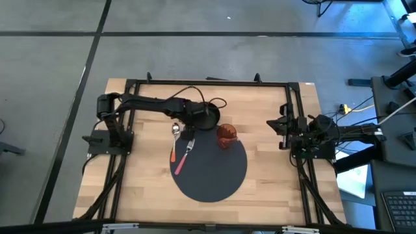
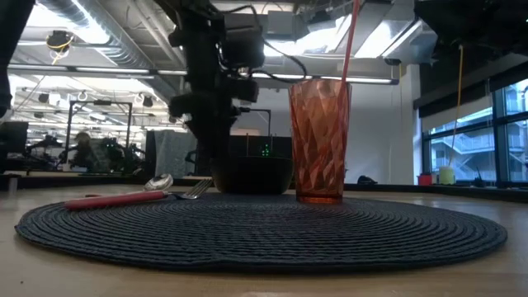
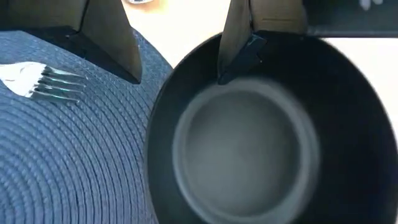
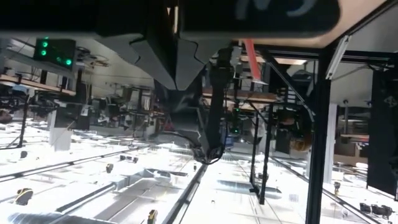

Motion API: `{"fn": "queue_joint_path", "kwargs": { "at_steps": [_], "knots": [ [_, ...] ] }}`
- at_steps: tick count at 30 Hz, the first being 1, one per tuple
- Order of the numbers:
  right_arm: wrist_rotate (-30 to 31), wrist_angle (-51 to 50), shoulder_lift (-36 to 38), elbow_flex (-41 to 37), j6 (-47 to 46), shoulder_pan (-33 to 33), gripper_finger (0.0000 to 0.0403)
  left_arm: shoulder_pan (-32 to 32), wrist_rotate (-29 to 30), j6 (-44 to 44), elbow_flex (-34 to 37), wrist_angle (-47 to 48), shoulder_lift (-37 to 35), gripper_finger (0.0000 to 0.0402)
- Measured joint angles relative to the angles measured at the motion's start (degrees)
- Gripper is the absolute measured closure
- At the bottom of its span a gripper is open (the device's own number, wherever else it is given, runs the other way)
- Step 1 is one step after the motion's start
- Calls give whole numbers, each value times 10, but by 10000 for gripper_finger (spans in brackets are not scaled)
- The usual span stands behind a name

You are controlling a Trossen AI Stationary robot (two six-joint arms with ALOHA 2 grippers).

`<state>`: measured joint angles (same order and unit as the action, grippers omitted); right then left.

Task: Pick & Place Utensil
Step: Put the black bowl on the black mat

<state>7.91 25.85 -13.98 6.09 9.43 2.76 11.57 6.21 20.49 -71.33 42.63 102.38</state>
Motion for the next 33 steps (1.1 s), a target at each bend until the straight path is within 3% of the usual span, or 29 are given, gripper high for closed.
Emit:
{"fn": "queue_joint_path", "kwargs": {
  "at_steps": [16,21,29,33],
  "knots": [
    [0,-4,0,0,-2,0,393,-2,34,42,0,-41,46,200],
    [0,-4,0,0,-4,0,393,-2,54,63,0,-41,45,253],
    [0,-15,0,0,-2,0,393,-2,63,77,0,-36,45,383],
    [0,-14,0,0,-3,0,393,-2,97,76,0,-35,43,396]
  ]
}}
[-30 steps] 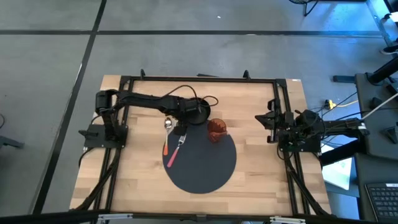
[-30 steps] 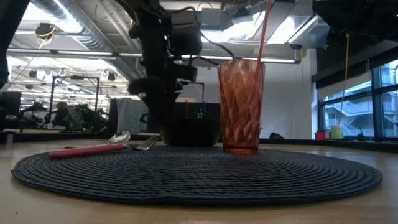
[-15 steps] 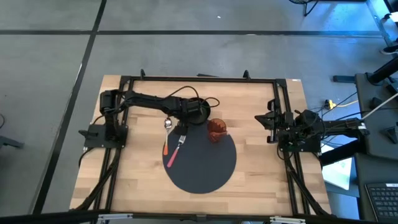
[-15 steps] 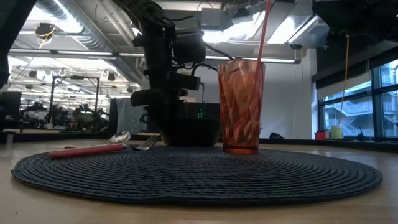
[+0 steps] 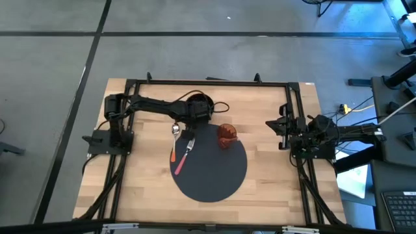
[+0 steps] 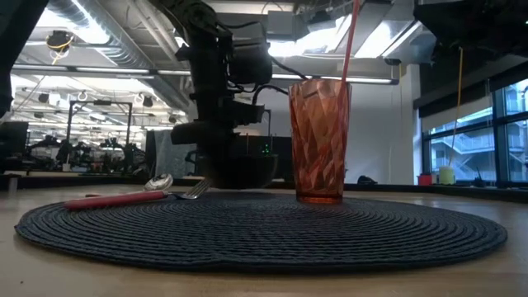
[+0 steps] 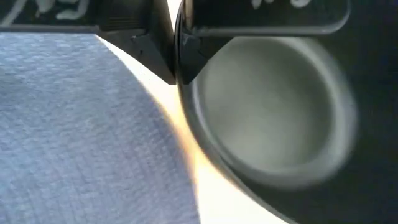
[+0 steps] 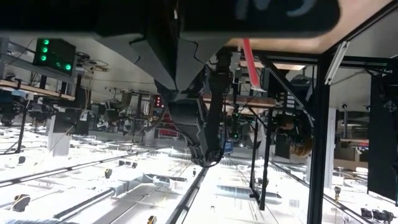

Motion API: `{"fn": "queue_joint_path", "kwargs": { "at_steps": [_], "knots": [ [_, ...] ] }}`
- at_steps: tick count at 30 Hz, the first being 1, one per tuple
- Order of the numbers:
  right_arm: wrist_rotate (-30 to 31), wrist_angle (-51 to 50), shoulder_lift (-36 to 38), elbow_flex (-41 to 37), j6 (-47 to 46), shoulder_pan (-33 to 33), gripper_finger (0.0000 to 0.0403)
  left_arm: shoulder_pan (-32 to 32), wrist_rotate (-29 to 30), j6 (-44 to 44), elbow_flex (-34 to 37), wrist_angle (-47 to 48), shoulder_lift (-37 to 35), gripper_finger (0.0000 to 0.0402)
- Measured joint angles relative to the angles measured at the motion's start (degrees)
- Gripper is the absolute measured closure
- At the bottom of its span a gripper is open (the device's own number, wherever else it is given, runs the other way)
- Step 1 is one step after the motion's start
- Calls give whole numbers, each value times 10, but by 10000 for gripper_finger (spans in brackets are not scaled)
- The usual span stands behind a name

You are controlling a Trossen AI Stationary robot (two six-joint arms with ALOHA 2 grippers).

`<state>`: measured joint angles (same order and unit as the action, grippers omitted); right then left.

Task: Pick & Place Utensil
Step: Put the black bowl on the black mat

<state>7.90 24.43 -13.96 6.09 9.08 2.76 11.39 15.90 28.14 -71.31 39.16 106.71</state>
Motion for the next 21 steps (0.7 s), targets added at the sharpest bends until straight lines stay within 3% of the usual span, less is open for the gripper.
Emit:
{"fn": "queue_joint_path", "kwargs": {
  "at_steps": [3,14,21],
  "knots": [
    [0,-1,0,0,-4,0,393,-4,29,-3,0,6,-13,397],
    [0,-7,0,0,-11,0,393,-16,40,-67,0,61,-133,398],
    [0,-19,-1,0,-11,0,393,-68,-29,-159,0,154,-194,399]
  ]
}}
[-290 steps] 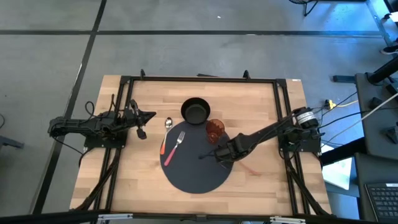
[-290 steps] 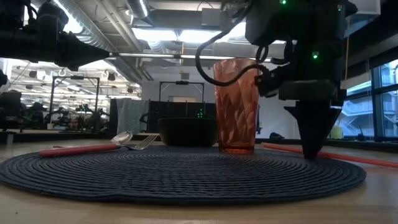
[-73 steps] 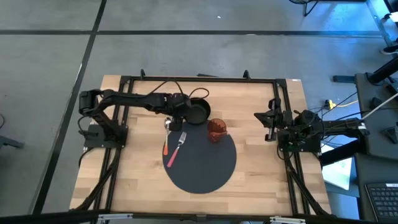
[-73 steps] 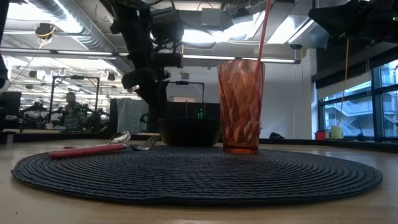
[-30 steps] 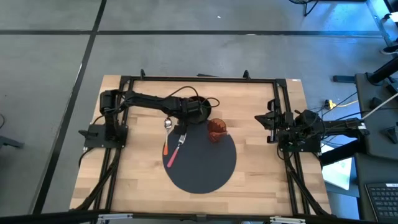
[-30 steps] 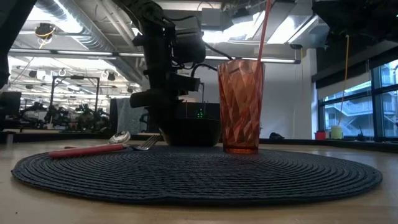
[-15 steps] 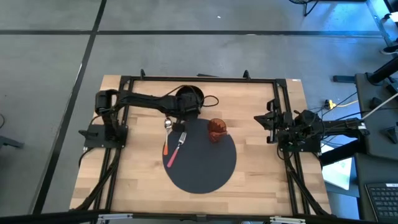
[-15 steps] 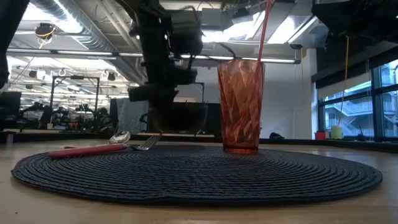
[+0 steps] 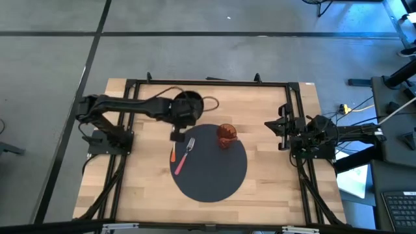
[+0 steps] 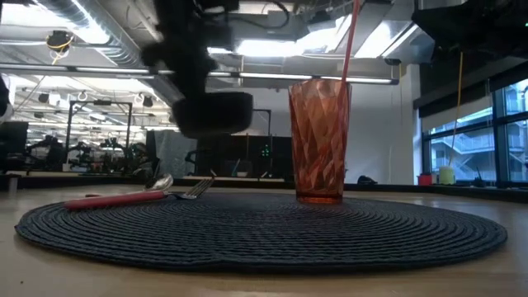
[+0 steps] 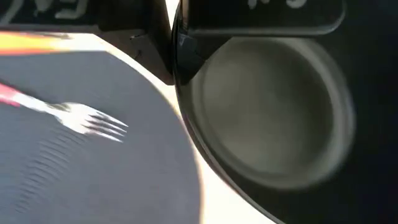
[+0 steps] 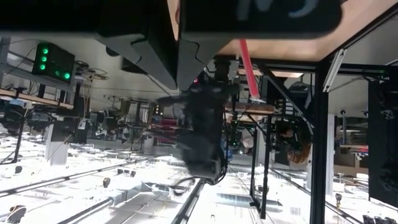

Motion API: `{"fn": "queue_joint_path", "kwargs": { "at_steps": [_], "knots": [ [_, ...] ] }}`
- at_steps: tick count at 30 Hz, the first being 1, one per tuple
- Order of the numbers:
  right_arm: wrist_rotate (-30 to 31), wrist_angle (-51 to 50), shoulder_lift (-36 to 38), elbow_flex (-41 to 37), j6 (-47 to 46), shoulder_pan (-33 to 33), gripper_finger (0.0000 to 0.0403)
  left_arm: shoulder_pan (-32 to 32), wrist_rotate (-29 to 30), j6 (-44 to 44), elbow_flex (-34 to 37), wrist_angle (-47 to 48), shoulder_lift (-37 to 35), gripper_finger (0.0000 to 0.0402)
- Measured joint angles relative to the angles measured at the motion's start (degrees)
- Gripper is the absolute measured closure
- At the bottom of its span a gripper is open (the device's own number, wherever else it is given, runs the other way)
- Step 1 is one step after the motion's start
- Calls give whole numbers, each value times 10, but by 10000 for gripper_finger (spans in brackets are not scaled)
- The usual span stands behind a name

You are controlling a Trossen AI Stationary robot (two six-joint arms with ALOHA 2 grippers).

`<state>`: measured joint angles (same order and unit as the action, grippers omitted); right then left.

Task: Pick & Place Utensil
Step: Put the black bowl on the black mat

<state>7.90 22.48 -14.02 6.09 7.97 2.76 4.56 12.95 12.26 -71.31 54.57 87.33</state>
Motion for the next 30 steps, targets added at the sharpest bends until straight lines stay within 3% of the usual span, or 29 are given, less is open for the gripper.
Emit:
{"fn": "queue_joint_path", "kwargs": {
  "at_steps": [8,16,21,30],
  "knots": [
    [0,1,0,0,2,0,393,-158,-6,-137,0,44,-12,399],
    [0,0,0,0,-2,0,393,-271,-3,-250,-1,20,81,399],
    [0,-5,0,0,-5,0,393,-307,18,-242,-68,23,165,399],
    [-1,-16,0,0,-19,0,393,-313,16,-139,-236,79,295,399]
  ]
}}
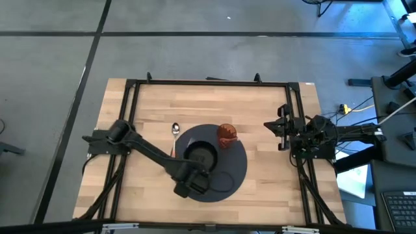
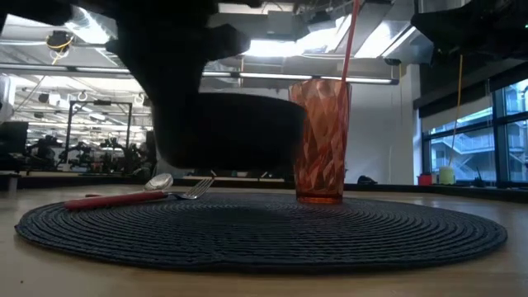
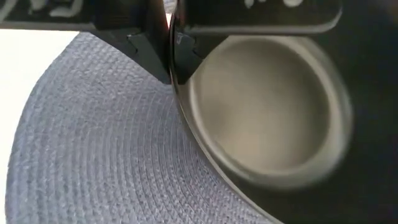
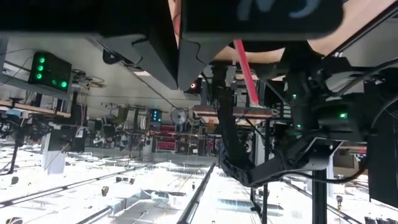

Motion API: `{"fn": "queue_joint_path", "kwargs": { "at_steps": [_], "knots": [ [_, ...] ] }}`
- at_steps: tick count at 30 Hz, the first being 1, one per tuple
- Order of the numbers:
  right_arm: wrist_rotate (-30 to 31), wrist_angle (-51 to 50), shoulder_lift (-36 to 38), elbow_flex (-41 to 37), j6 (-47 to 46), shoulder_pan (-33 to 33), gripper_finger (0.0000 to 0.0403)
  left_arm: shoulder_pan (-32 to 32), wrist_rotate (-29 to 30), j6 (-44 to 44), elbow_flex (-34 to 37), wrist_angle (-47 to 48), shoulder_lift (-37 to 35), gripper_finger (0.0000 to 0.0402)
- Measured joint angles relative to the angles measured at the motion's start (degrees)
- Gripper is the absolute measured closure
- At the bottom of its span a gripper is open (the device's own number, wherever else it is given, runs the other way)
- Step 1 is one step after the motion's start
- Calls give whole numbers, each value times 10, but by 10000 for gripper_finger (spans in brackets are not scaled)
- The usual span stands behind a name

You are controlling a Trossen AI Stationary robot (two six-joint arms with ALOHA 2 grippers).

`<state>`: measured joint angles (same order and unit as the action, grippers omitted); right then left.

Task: Pick & Place Utensil
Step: Put the black bowl on the black mat

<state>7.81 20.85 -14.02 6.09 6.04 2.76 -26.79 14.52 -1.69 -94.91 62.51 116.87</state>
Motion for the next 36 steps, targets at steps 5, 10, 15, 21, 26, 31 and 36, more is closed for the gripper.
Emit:
{"fn": "queue_joint_path", "kwargs": {
  "at_steps": [5,10,15,21,26,31,36],
  "knots": [
    [-3,-16,0,0,0,0,393,-2,-22,38,-29,-10,30,399],
    [-3,-19,0,0,2,0,393,-1,-42,62,-40,-13,50,399],
    [-3,-19,0,0,4,0,393,4,-36,85,-42,-23,53,399],
    [-3,-18,0,0,4,0,393,22,-54,81,-42,-27,53,399],
    [-3,-18,0,0,4,0,393,25,-80,62,-42,-25,53,397],
    [-3,-18,0,0,7,0,393,25,-78,54,-41,-25,49,373],
    [-3,-18,0,0,18,0,393,25,-74,24,-41,-34,49,333]
  ]
}}
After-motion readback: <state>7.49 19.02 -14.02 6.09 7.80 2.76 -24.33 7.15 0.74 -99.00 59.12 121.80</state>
